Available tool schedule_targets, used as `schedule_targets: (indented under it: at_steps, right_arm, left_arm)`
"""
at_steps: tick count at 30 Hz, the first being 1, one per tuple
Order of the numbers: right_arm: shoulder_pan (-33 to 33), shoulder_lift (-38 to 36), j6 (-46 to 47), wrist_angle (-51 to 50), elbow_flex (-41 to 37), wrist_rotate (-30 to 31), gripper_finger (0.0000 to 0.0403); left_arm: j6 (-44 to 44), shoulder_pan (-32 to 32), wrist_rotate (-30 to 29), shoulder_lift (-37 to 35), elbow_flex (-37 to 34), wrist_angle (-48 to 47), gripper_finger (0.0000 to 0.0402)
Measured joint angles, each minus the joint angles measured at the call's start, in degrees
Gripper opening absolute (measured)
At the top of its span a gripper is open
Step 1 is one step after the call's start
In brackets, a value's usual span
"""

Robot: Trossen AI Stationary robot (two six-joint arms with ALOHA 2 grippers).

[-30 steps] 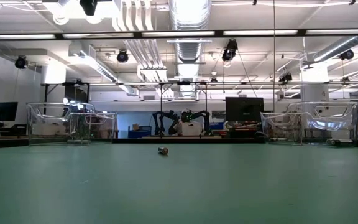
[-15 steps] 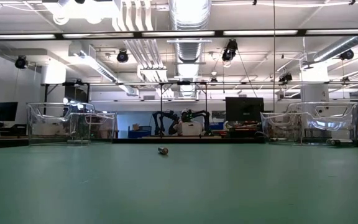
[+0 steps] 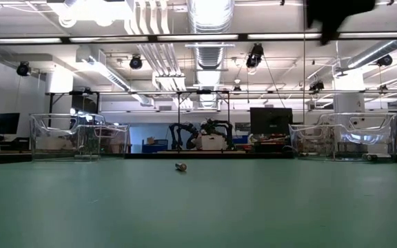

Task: Sort batteries
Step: Put the black battery into the bottom right transparent bin

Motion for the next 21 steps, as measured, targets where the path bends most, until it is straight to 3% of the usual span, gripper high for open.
schedule_targets:
  at_steps: [8, 15, 21]
  right_arm:
    - [-10.63, 19.42, 7.02, 2.58, 18.3, -0.04, 0.0205]
    - [-13.8, 31.74, 12.24, -1.17, 31.6, -0.33, 0.0206]
    - [-15.67, 39.32, 10.95, -2.1, 39.24, -0.63, 0.0206]
  left_arm:
    - [4.02, 0.0, 0.0, -3.21, 0.02, -4.35, 0.0164]
    - [3.45, 0.0, 0.03, -5.72, 0.02, -5.3, 0.0164]
    - [3.4, 0.0, 0.09, -7.3, 0.02, -5.53, 0.0164]
